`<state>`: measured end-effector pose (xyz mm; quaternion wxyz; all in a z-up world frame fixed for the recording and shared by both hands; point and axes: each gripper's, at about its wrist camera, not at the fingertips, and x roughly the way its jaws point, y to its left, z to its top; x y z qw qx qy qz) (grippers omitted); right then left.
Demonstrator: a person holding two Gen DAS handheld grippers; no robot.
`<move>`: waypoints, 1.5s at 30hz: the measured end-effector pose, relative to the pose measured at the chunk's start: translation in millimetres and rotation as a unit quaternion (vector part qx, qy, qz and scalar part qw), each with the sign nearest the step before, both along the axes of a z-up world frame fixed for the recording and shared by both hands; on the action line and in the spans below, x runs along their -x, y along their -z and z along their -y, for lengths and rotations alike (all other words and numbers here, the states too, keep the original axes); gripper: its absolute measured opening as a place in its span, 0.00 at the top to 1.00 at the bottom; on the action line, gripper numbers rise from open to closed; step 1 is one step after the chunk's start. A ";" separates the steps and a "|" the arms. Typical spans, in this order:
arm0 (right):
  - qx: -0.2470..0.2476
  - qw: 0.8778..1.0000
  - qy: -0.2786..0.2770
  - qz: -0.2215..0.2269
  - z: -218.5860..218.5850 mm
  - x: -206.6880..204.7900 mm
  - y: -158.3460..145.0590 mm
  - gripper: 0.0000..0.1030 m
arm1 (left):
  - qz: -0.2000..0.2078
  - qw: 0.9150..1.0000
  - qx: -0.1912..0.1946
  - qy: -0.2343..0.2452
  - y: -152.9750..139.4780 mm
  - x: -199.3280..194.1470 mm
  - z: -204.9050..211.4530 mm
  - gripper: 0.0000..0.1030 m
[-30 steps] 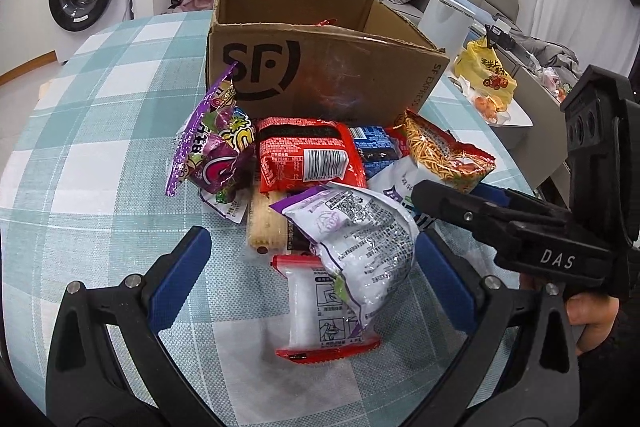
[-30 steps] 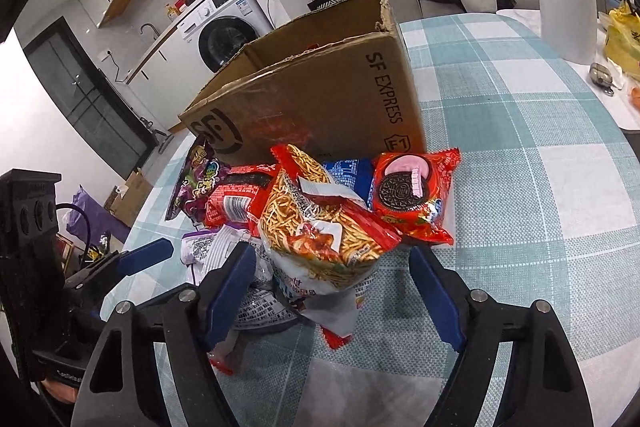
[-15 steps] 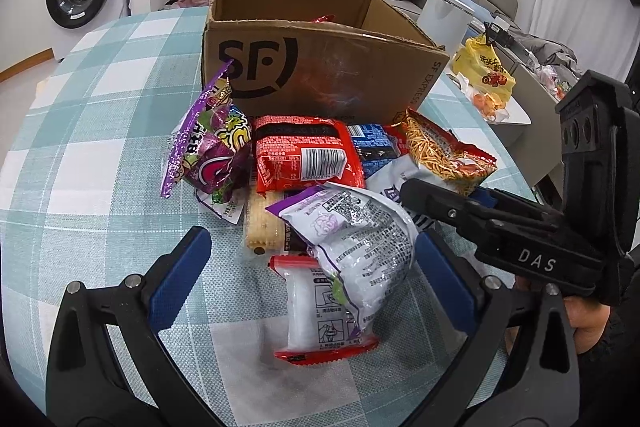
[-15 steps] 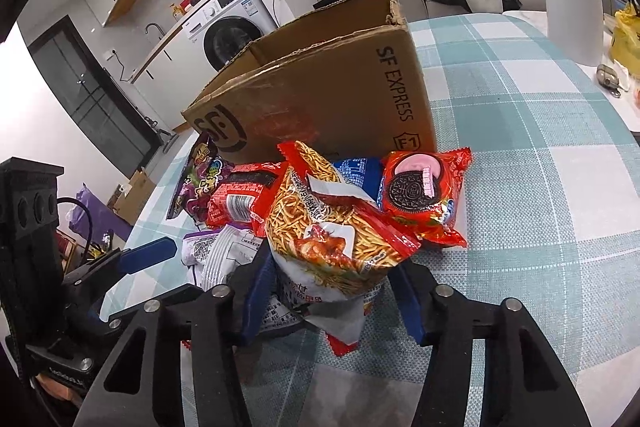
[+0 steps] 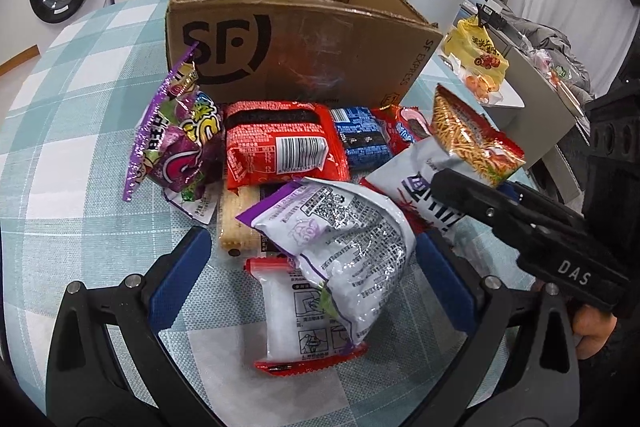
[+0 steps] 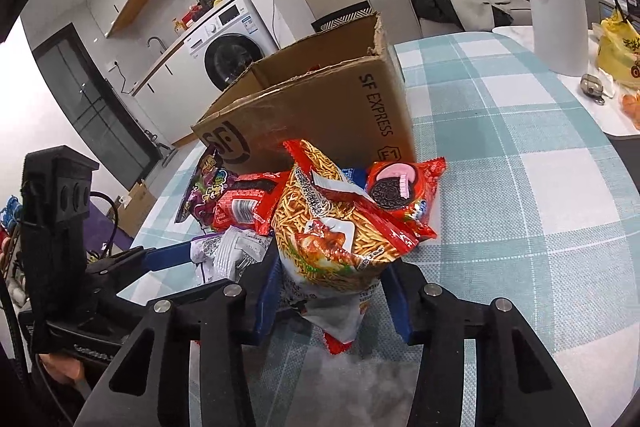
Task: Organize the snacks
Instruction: 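Grasp the white-and-purple bag with left tool while right tool grasps the orange-red noodle bag, then lift both held bags and carry them over the box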
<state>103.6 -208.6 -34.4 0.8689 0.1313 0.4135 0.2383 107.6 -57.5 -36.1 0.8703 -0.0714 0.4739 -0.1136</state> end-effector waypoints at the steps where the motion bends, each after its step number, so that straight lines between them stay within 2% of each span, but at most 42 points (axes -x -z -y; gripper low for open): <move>1: 0.000 1.000 0.000 0.000 1.0 1.0 0.5 0.55 | -0.004 1.000 0.000 0.001 1.6 -2.2 1.4 0.02; 6: 0.003 1.000 0.005 -0.004 4.2 4.3 4.3 0.55 | -0.006 1.000 -0.010 0.007 6.0 -8.9 8.2 0.06; 8: 0.003 1.000 0.006 -0.005 5.6 5.5 4.5 0.55 | -0.001 1.000 -0.004 0.018 4.8 -10.4 11.1 0.17; 12: 0.002 1.000 0.010 -0.006 7.7 5.9 4.7 0.55 | 0.007 0.999 -0.002 0.038 1.5 -9.8 17.8 0.30; 14: 0.001 1.000 0.011 -0.005 7.8 6.1 4.5 0.55 | 0.008 0.999 0.008 0.051 0.5 -9.9 22.5 0.44; 17: 0.002 1.000 0.010 -0.005 7.6 7.0 4.0 0.55 | 0.010 0.998 0.012 0.056 -0.4 -6.2 28.0 0.47; 30: 0.002 1.000 0.010 0.006 7.0 12.5 -4.9 0.55 | 0.030 0.997 0.028 0.059 -9.1 10.4 16.4 0.48; 45: -0.002 0.999 0.007 0.042 9.9 24.6 -36.7 0.55 | 0.087 0.995 0.034 0.037 -54.5 29.9 -16.0 0.48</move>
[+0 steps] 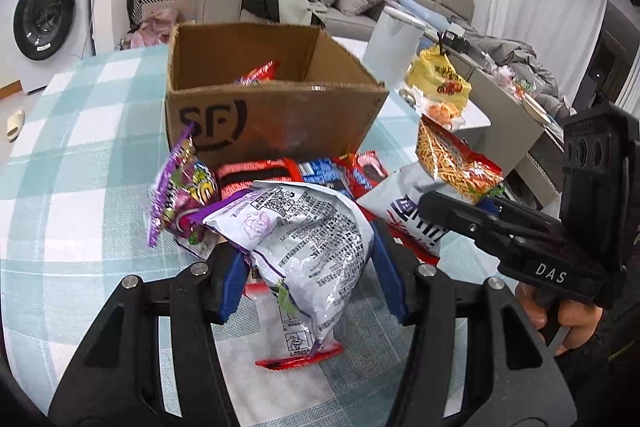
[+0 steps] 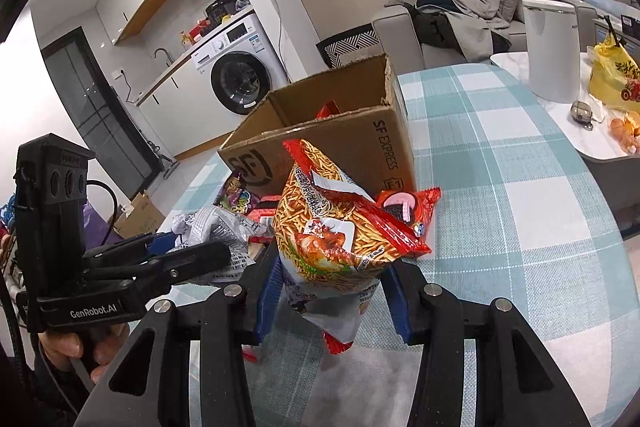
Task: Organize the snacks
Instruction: 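Lift both held bags and carry them over the box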
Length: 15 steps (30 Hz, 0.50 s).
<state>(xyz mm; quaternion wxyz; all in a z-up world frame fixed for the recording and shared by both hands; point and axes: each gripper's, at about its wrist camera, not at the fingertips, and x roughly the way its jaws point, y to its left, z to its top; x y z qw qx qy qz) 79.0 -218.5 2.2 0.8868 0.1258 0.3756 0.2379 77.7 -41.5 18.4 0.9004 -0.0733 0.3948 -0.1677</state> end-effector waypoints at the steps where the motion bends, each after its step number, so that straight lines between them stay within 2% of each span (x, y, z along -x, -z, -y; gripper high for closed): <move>1: 0.000 1.000 0.000 0.002 0.2 0.7 -2.7 0.55 | 0.004 1.000 0.001 -0.001 -3.5 2.1 -1.7 0.48; 15: -0.006 0.999 -0.008 0.036 -1.6 2.7 -36.7 0.55 | 0.060 0.998 0.000 -0.031 -53.8 3.6 -31.3 0.48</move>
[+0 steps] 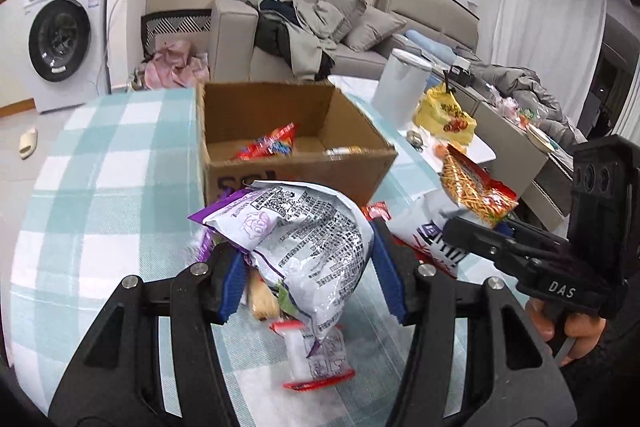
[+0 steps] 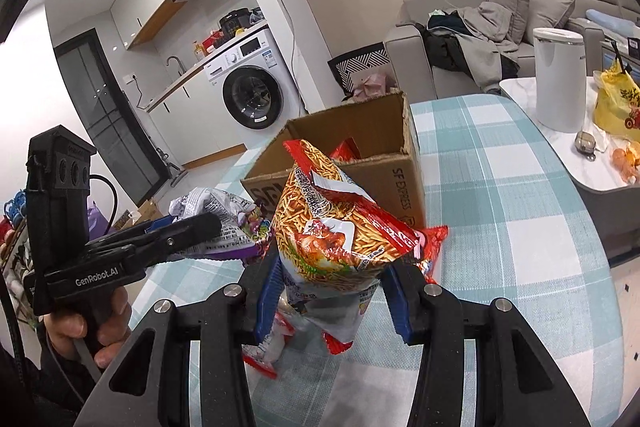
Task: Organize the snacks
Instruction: 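Lift both held bags and carry them over the box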
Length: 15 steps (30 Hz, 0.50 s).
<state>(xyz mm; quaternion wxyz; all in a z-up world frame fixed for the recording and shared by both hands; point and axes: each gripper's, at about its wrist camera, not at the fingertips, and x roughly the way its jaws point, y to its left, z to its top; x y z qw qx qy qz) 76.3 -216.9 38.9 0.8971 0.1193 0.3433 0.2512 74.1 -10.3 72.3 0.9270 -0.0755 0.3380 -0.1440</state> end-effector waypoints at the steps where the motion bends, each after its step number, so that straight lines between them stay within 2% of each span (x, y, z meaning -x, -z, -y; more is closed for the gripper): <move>1: 0.000 1.000 -0.001 0.003 -0.5 -0.9 -3.0 0.55 | 0.003 1.000 -0.002 -0.002 -2.5 -1.8 -0.2 0.48; 15: -0.009 0.999 -0.012 0.034 -7.5 -19.4 -35.0 0.55 | 0.023 0.999 -0.021 -0.027 -25.8 -25.6 -3.1 0.48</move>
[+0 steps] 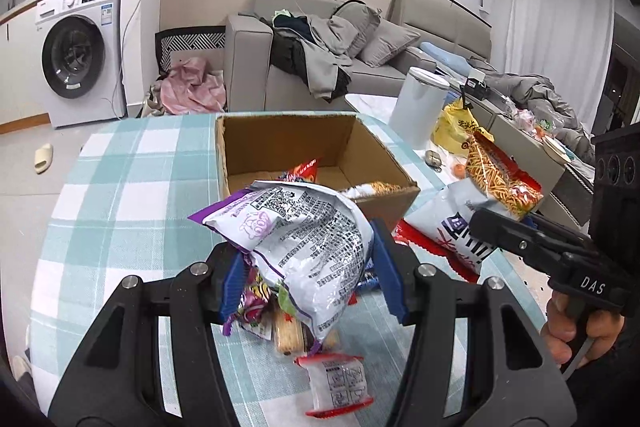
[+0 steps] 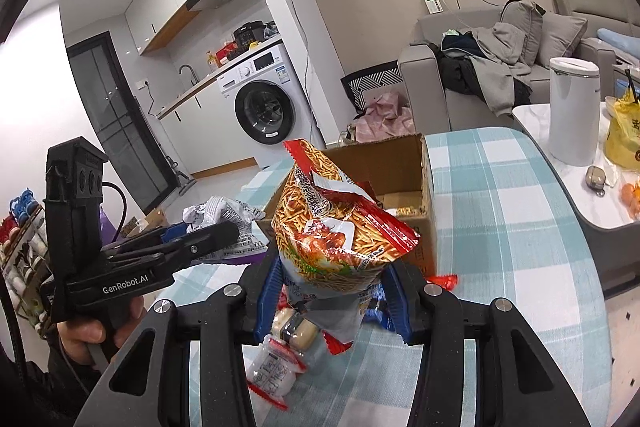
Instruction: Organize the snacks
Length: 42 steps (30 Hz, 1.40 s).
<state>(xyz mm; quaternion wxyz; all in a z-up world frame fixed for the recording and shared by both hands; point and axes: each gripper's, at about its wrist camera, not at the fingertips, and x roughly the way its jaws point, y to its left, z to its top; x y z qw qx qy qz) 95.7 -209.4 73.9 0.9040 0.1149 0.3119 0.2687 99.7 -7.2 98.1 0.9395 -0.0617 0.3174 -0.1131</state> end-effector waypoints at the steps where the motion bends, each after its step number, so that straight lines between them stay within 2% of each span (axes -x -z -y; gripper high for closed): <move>1: -0.001 1.000 0.000 0.001 -0.4 -1.4 -1.6 0.55 | 0.002 1.000 0.000 -0.001 -1.9 -1.2 -0.8 0.48; 14: -0.008 1.000 -0.003 0.014 -8.4 -38.5 -12.2 0.55 | 0.022 1.000 -0.012 -0.012 -25.8 -27.3 2.9 0.48; 25: -0.017 1.000 0.007 -0.002 -8.1 -63.6 -4.3 0.55 | 0.015 1.000 -0.013 -0.020 -18.2 -60.9 2.5 0.48; 28: -0.017 1.000 0.009 -0.004 -8.1 -70.5 -1.4 0.55 | 0.018 1.000 -0.016 -0.017 -17.1 -69.8 2.5 0.51; 31: -0.016 1.000 0.011 -0.014 -7.3 -75.1 1.7 0.55 | 0.009 1.000 -0.021 -0.013 -12.0 -80.3 1.1 0.58; 36: -0.011 1.000 0.011 -0.017 -9.5 -79.3 4.0 0.55 | -0.002 1.000 -0.011 -0.015 -1.8 -82.1 -10.1 0.58; 40: -0.009 1.000 0.010 -0.018 -9.4 -79.6 5.4 0.55 | -0.017 1.000 -0.010 -0.008 11.2 -67.0 -19.2 0.56; 42: -0.010 1.000 0.009 -0.018 -9.1 -77.8 6.9 0.55 | -0.027 0.999 -0.014 -0.016 20.7 -55.6 -25.1 0.48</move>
